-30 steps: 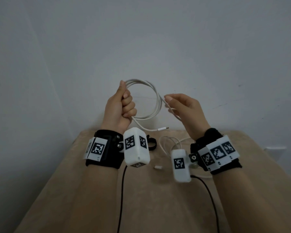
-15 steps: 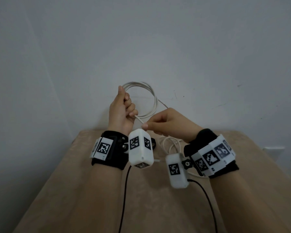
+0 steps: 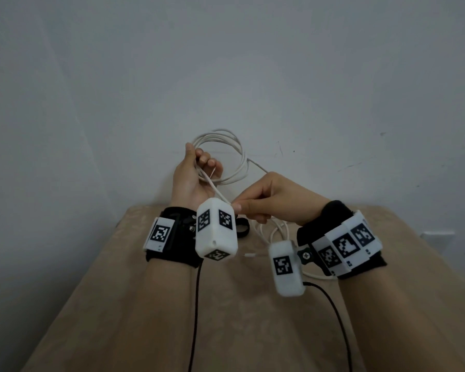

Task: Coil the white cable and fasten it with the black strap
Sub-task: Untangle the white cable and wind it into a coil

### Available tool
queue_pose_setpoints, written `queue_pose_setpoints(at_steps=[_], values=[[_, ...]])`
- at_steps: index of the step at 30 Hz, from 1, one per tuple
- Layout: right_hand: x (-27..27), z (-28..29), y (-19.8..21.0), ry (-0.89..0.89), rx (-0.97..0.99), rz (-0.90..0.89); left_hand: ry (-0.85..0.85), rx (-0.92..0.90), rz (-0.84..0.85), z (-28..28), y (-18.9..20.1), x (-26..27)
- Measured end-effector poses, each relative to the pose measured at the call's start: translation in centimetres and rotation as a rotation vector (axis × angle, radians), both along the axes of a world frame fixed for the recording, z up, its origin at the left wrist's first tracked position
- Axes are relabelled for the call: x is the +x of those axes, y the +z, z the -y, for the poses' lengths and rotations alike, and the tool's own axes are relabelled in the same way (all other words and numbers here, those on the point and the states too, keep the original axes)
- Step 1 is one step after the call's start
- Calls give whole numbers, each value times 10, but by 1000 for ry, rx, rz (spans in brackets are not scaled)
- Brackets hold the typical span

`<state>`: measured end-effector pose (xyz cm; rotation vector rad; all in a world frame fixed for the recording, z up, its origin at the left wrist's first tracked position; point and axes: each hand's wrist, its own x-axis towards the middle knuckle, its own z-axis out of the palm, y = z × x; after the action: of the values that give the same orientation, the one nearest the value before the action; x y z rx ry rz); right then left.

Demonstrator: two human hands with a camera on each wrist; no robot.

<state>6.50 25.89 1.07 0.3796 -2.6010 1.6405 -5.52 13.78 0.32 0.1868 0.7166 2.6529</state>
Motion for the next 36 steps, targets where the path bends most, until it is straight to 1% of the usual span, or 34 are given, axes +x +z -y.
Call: queue_pose_setpoints(at_steps=[3, 5, 7, 9, 12, 14, 18, 21, 24, 27, 30, 32, 36], values=[[2, -6, 2, 5, 22, 56, -22, 20, 2, -1, 0, -1], [0, -8, 1, -23, 68, 118, -47, 54, 2, 0, 1, -2], [-3, -9, -4, -102, 98, 169, -91, 108, -3, 4, 2, -4], [-7, -12, -10, -206, 64, 203, -158, 138, -46, 7, 4, -6], [-14, -14, -19, -342, -88, 224, -268, 139, -143, 10, 7, -4], [-17, -14, -22, -401, -276, 216, -320, 114, -188, 9, 9, -1], [-21, -13, -22, -445, -651, 164, -306, -26, -272, 5, 13, 9], [-24, -13, -22, -391, -846, 120, -293, -91, -299, 1, 13, 13], [-26, -11, -20, -261, -962, 130, -264, -138, -311, -2, 12, 15], [-23, -12, -15, -161, -1071, 155, -192, -216, -338, -2, 9, 15], [-20, -14, -12, -147, -1078, 224, -118, -274, -356, -3, 7, 15], [-19, -13, -11, -145, -1132, 259, -69, -308, -371, -5, 6, 16], [-19, -14, -10, -167, -1243, 234, 5, -361, -384, -6, 4, 17]])
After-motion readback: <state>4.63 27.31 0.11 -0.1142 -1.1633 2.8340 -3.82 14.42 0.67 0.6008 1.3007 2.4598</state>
